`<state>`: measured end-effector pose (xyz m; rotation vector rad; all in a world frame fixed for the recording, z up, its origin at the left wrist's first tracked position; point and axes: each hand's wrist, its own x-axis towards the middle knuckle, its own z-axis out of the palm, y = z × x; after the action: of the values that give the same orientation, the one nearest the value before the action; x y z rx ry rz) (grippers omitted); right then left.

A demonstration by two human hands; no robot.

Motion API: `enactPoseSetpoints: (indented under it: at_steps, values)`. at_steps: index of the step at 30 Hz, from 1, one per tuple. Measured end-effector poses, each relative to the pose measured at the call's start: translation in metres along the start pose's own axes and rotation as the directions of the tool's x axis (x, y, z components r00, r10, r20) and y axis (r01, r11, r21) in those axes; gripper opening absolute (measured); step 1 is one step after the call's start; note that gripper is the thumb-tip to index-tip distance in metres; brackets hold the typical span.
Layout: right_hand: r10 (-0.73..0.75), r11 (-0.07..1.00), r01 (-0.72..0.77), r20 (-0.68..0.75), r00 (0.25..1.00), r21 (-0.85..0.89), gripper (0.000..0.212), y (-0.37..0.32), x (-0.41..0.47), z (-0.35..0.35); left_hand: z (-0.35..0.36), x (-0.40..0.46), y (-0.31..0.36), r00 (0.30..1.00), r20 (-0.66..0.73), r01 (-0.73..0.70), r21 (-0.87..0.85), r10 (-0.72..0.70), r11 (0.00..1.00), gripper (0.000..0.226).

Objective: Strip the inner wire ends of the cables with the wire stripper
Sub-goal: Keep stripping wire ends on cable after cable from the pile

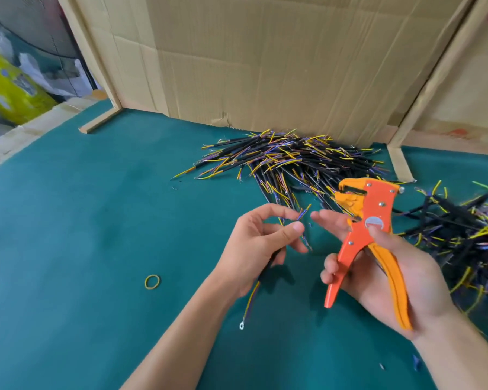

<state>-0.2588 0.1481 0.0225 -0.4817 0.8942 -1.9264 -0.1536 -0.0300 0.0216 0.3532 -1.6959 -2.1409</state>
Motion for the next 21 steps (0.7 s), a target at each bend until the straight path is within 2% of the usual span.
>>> enactPoseSetpoints:
  at_steps: [1,2,4,10,14,17,21]
  values:
    - [0.047,0.999,-0.047,0.033,0.998,-0.001,0.058,-0.010,0.003,0.002,0.002,0.000,-0.002,1.000,0.009,0.004,0.022,-0.004,1.000,0.027]
    - [0.047,0.996,-0.045,0.015,0.999,-0.074,0.058,-0.017,0.003,0.007,0.003,0.000,-0.004,1.000,0.015,0.008,0.046,-0.008,0.999,0.023]
    - [0.055,0.993,-0.048,0.063,0.996,-0.109,0.057,-0.012,0.007,-0.001,0.005,-0.001,-0.007,1.000,0.016,0.015,0.086,-0.017,0.996,0.015]
    - [0.080,0.988,-0.073,0.045,0.996,-0.140,0.052,-0.013,0.009,-0.005,0.004,-0.001,-0.008,1.000,0.004,0.023,0.115,-0.024,0.993,0.007]
    - [0.095,0.980,-0.090,0.017,0.995,-0.175,0.051,-0.014,0.008,-0.001,0.004,-0.001,-0.008,1.000,0.002,0.022,0.105,-0.022,0.994,0.009]
    - [0.103,0.986,-0.103,-0.005,0.995,-0.132,0.051,-0.015,0.007,0.001,0.003,-0.001,-0.008,1.000,0.018,0.021,0.092,-0.023,0.995,0.014]
    - [0.117,0.990,-0.115,0.013,0.993,-0.086,0.052,-0.016,0.007,0.001,0.002,0.000,-0.008,0.999,0.045,0.014,0.067,-0.017,0.998,0.008]
